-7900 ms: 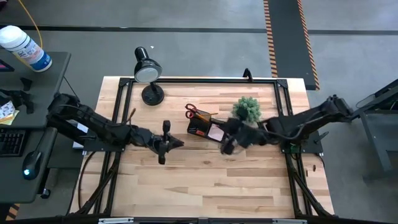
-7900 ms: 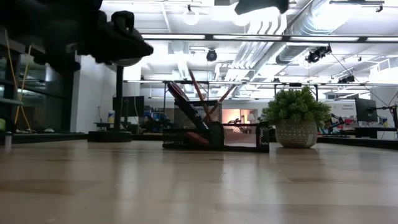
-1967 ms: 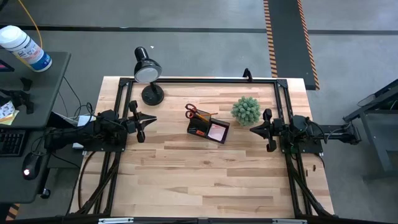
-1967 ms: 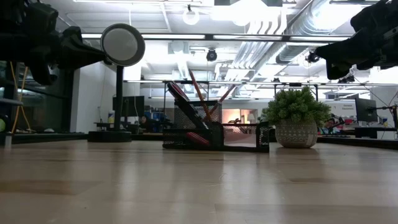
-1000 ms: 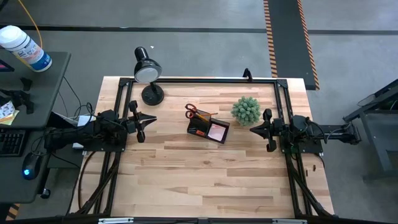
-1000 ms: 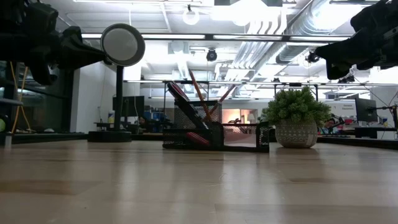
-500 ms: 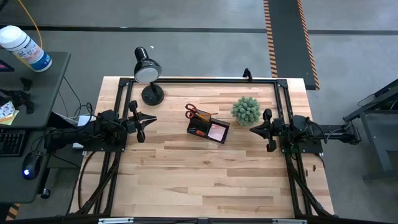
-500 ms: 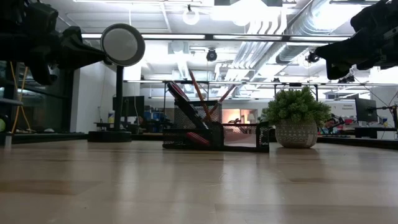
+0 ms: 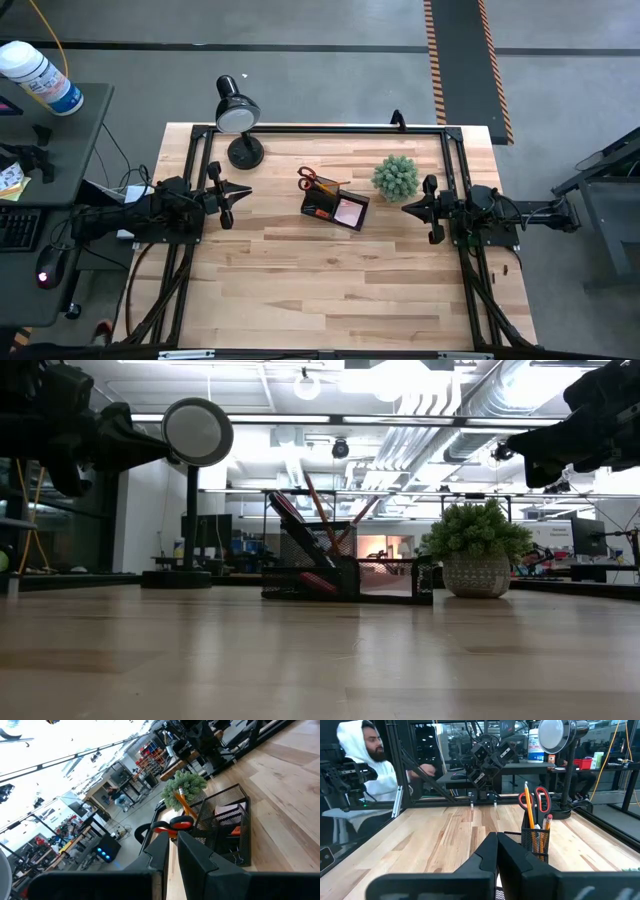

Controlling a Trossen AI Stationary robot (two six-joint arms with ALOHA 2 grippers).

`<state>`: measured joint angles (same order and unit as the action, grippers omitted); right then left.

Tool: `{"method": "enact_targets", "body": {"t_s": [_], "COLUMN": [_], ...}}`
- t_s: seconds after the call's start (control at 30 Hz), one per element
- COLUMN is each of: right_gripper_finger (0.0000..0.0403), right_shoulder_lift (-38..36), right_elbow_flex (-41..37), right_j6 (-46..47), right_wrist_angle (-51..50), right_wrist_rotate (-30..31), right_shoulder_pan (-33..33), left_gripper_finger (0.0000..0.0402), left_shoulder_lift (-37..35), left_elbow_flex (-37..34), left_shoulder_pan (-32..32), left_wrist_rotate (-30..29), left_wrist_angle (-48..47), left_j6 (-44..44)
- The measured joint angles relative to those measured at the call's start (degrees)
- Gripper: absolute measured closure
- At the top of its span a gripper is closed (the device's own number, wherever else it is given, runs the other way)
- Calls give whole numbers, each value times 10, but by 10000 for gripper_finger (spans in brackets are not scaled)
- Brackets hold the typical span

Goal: Pick and place office supplies into organizer
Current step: Return to Home Position

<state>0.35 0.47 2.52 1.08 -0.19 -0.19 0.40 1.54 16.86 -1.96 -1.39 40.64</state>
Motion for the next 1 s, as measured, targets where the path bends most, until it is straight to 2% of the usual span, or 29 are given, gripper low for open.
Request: {"method": "enact_targets", "body": {"t_s": [1.0], "right_gripper_finger": [398], "right_shoulder_lift": [0], "right_elbow_flex": [0], "right_j6": [0], "right_wrist_angle": [0], "right_wrist_rotate": [0], "right_shoulder_pan": [0], "left_gripper_finger": [373], "left_shoulder_lift": [0], "left_elbow_flex": [0], "left_shoulder_pan": [0], "left_wrist_rotate": [0], "left_wrist_angle": [0], "left_j6": [0]}}
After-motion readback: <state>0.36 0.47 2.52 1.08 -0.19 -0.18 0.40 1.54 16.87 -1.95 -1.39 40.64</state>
